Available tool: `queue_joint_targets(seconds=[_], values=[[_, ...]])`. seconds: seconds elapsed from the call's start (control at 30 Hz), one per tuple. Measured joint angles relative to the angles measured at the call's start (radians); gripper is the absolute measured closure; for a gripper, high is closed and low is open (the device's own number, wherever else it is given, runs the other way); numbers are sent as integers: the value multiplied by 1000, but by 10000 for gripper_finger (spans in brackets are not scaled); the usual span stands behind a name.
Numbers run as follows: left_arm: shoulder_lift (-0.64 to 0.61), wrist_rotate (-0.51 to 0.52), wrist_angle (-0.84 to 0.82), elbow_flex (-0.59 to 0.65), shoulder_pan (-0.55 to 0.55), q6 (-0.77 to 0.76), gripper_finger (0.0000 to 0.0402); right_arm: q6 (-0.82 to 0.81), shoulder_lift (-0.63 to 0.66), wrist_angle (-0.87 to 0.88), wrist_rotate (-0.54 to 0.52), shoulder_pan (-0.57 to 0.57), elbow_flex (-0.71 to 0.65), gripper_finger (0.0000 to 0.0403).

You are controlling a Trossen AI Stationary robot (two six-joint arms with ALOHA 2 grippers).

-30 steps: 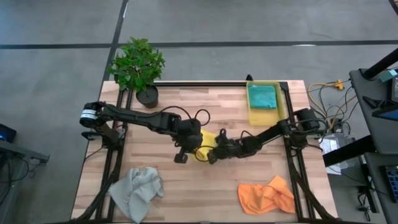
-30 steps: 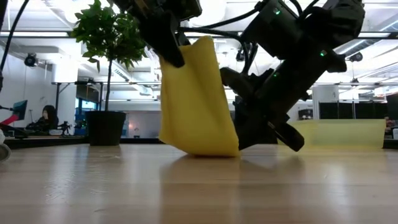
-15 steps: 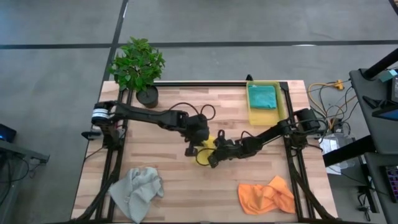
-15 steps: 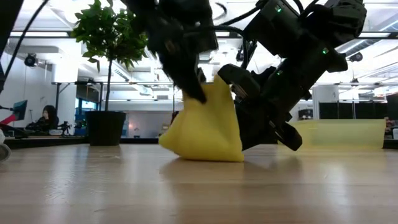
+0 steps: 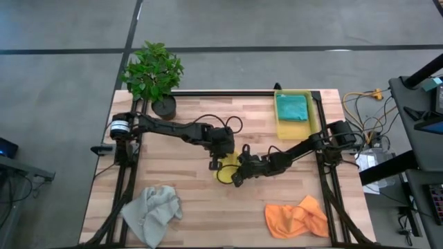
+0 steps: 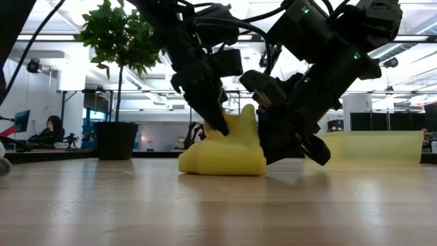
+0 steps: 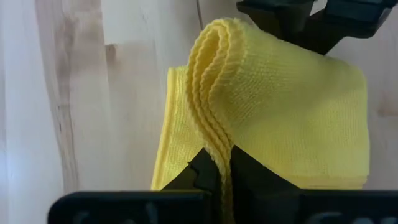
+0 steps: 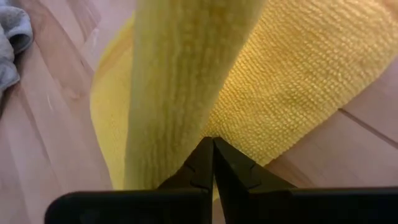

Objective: Fold microfiber towels
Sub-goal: Fold the yellow microfiber towel

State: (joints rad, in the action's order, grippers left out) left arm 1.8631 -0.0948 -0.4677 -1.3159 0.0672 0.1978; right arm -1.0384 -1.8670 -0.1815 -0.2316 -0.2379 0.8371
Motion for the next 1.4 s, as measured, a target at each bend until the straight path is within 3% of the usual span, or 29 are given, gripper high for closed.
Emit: queue_joint_targets(seconds=[0.5,0.73,0.87,1.17,1.27,1.4], values=[[72,27,51,0,2,30,402,3,-1,-3,6,0,0,394],[82,92,48,0,7,51,397,3,-1,-3,6,0,0,394],[82,106,34,-7,25,48,352,3,-1,-3,6,0,0,394],[45,113,-51,-28,43,45,183,3,-1,-1,6,0,0,394],[4,113,-77,-22,45,45,158,4,-1,4,3,0,2,394],[-48,110,-97,-19,44,42,154,11,13,27,0,0,2,394]])
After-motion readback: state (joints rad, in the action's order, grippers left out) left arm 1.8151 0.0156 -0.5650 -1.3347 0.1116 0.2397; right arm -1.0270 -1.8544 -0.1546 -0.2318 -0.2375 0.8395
